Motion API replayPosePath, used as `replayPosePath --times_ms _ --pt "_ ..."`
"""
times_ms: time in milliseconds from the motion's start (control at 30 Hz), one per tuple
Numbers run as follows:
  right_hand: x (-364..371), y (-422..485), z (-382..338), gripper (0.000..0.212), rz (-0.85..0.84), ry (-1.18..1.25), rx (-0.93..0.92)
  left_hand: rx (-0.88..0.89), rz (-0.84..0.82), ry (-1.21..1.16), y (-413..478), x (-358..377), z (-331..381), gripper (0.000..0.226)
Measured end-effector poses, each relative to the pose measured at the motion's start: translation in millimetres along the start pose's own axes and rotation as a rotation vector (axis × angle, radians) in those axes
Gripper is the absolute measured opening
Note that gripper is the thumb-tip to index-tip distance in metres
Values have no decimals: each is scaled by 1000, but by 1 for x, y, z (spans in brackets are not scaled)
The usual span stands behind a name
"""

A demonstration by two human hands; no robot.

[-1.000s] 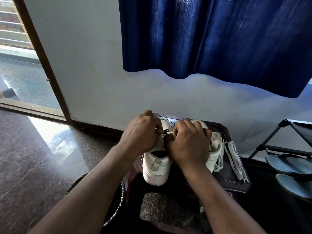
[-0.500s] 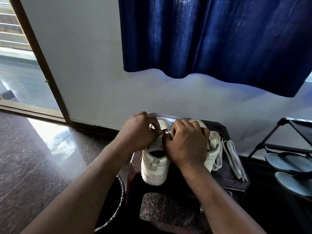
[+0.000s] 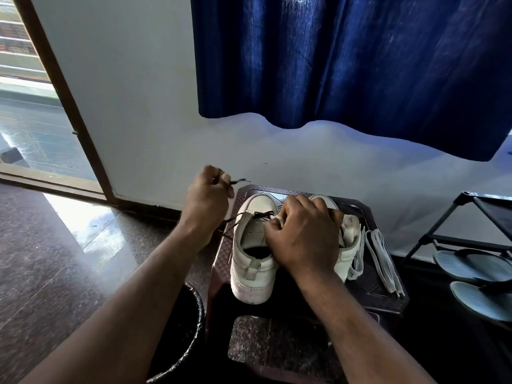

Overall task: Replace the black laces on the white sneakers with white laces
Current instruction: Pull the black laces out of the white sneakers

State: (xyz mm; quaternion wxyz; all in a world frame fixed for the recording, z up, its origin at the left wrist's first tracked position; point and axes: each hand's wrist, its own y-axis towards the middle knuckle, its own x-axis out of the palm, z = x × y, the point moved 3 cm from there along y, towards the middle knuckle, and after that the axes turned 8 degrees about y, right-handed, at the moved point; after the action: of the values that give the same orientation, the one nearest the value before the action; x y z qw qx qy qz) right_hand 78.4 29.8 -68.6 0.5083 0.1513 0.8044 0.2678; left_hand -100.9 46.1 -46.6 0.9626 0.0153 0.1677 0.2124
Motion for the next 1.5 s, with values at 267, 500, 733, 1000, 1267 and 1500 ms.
replayPosePath --times_ms 267,500,733,1000,1267,1500 --pt "-3 2 -5 15 -28 67 -73 235 -97 587 -8 2 -8 16" --pt "2 9 -10 31 -166 364 -93 396 -105 761 -22 6 -4 37" --pt "13 13 -18 31 -327 301 -35 414 -66 832 -26 -1 -6 20" --pt "13 12 -19 11 -302 262 32 321 -52 821 -23 -1 -10 23" --pt "-15 25 -10 8 59 706 333 381 -3 854 -31 6 -11 22" --pt "-12 26 -7 11 -257 426 163 406 4 846 -31 7 -12 26"
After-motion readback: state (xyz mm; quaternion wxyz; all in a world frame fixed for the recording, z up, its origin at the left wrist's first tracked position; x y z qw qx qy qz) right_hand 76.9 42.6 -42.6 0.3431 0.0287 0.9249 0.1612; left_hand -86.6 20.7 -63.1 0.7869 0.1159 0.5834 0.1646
